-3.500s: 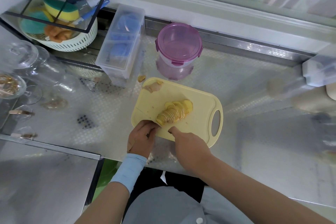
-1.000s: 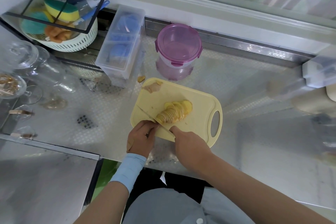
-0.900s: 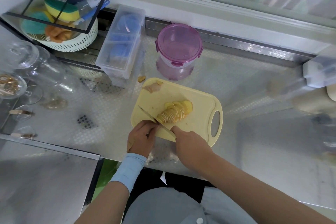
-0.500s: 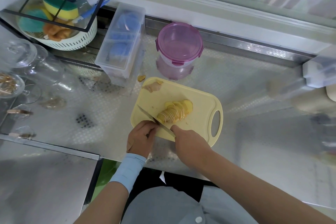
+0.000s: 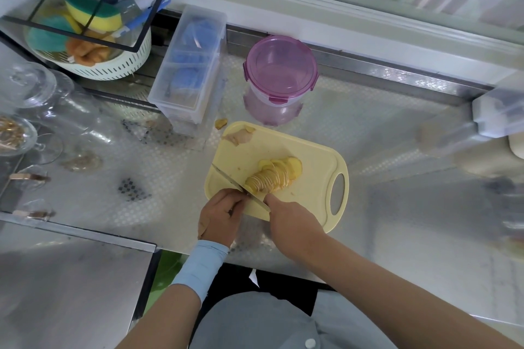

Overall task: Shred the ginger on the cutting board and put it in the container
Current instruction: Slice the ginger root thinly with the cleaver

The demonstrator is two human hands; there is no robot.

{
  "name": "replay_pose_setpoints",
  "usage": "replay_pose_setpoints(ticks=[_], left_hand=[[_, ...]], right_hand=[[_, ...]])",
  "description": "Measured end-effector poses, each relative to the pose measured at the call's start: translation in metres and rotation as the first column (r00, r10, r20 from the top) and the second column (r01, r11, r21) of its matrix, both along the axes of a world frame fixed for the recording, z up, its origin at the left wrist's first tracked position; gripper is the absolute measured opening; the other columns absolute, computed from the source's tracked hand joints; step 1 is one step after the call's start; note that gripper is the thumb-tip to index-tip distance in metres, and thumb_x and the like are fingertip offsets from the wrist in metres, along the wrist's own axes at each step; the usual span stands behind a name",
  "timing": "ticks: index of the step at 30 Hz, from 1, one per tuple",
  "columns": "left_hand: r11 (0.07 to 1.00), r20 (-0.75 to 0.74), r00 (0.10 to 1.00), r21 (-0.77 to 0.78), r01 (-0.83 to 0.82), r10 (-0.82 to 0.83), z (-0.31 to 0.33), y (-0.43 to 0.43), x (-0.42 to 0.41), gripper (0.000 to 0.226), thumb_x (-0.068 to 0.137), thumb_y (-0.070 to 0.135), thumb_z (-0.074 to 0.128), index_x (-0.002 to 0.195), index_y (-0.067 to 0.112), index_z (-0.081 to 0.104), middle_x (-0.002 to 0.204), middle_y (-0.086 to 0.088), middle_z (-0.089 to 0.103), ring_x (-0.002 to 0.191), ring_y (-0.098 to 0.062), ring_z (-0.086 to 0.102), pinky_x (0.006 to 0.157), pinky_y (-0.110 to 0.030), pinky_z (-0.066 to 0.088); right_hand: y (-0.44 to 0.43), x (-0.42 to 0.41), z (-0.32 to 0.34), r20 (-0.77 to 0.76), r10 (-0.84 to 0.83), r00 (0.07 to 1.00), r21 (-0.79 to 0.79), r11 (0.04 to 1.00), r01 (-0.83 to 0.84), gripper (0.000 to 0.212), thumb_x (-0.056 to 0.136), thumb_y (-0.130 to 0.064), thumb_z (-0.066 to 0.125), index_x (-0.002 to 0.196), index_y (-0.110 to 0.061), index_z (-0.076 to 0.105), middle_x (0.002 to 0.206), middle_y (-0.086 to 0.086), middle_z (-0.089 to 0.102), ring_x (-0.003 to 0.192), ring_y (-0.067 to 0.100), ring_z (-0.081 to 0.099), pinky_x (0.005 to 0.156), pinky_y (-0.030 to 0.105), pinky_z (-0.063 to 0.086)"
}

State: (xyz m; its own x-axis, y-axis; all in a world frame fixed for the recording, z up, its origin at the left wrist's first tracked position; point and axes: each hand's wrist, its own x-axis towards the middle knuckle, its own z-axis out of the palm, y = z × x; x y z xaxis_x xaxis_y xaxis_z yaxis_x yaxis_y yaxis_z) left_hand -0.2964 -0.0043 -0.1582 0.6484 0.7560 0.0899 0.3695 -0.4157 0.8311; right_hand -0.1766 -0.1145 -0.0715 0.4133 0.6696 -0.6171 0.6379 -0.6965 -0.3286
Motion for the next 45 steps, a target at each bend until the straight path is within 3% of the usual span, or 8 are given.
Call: replay_pose_setpoints(ticks=[3,9,19,23,27,35,42,45], left_hand=[[1.0,-0.008,1.0,-0.018,-0.005,0.005,0.001,-0.001,0.001,0.015,0.084,0.019,0.061,0.082,0.016,0.076,0.09,0.009,0.069,0.081,-0.003,0.061,0.074,-0.011,0.045],[1.0,-0.025,1.0,-0.011,0.011,-0.011,-0.001,0.0,0.0,0.021,0.086,0.024,0.057,0.085,0.017,0.076,0.093,0.015,0.065,0.085,0.0,0.059,0.078,-0.009,0.043],[0.994,-0.17,0.979,-0.021,0.109,-0.111,0.009,0.015,0.004,0.009,0.081,0.013,0.077,0.085,0.02,0.074,0.093,0.012,0.061,0.082,-0.004,0.057,0.074,-0.01,0.043],[0.993,-0.192,0.975,-0.036,0.109,-0.114,0.016,0.026,0.01,0.01,0.081,0.014,0.074,0.081,0.023,0.071,0.088,0.013,0.058,0.079,-0.001,0.054,0.072,-0.002,0.036],[0.989,-0.182,0.973,0.02,0.145,-0.139,0.017,0.037,0.0,0.012,0.085,0.01,0.07,0.086,0.022,0.07,0.091,0.009,0.06,0.081,-0.007,0.057,0.077,-0.018,0.049],[0.951,-0.389,0.872,-0.041,0.308,-0.299,0.019,0.059,0.008,0.031,0.084,0.035,0.069,0.114,0.027,0.064,0.11,0.011,0.058,0.095,-0.013,0.055,0.082,-0.03,0.048],[0.938,-0.409,0.85,-0.047,0.343,-0.332,0.021,0.063,0.008,0.01,0.087,0.034,0.065,0.095,0.029,0.062,0.097,0.013,0.061,0.089,-0.014,0.056,0.077,-0.034,0.049],[0.957,-0.37,0.884,-0.077,0.279,-0.287,0.033,0.073,0.008,0.007,0.088,0.03,0.065,0.094,0.03,0.062,0.095,0.018,0.061,0.086,-0.009,0.057,0.076,-0.028,0.046]], right_hand=[[0.005,-0.001,-0.007,-0.021,-0.007,1.0,0.012,1.0,0.007,0.047,0.088,0.004,0.042,0.13,-0.017,0.038,0.073,0.005,0.05,0.059,0.019,0.045,0.047,0.031,0.03],[0.004,-0.002,-0.021,-0.028,-0.026,0.999,0.039,0.999,0.027,0.021,0.093,-0.004,0.045,0.103,-0.02,0.036,0.069,0.001,0.045,0.065,0.027,0.05,0.054,0.036,0.035],[0.004,0.016,-0.013,-0.152,-0.045,0.987,0.061,0.997,0.055,0.049,0.103,-0.015,0.036,0.149,-0.031,0.035,0.102,0.01,0.064,0.086,0.031,0.057,0.07,0.036,0.047],[0.009,0.021,-0.001,-0.271,-0.173,0.947,0.004,0.984,0.181,0.024,0.101,-0.02,0.039,0.116,-0.022,0.058,0.097,0.006,0.063,0.083,0.025,0.058,0.068,0.033,0.048],[0.008,0.022,0.019,-0.255,-0.213,0.943,0.034,0.973,0.229,0.024,0.1,-0.023,0.041,0.076,-0.02,0.044,0.078,0.004,0.056,0.073,0.025,0.052,0.059,0.032,0.037],[0.01,0.023,0.032,-0.17,-0.331,0.928,0.152,0.922,0.357,0.024,0.098,-0.027,0.047,0.091,-0.006,0.056,0.076,0.004,0.055,0.073,0.027,0.05,0.061,0.034,0.036],[0.009,0.019,0.033,-0.111,-0.416,0.903,0.211,0.878,0.431,0.05,0.102,-0.061,0.035,0.086,-0.018,0.054,0.076,-0.001,0.06,0.07,0.02,0.053,0.062,0.034,0.04],[0.006,0.026,0.034,0.032,-0.384,0.923,0.207,0.906,0.37,0.041,0.103,-0.057,0.029,0.108,-0.028,0.058,0.088,-0.006,0.066,0.088,0.022,0.059,0.078,0.039,0.039]])
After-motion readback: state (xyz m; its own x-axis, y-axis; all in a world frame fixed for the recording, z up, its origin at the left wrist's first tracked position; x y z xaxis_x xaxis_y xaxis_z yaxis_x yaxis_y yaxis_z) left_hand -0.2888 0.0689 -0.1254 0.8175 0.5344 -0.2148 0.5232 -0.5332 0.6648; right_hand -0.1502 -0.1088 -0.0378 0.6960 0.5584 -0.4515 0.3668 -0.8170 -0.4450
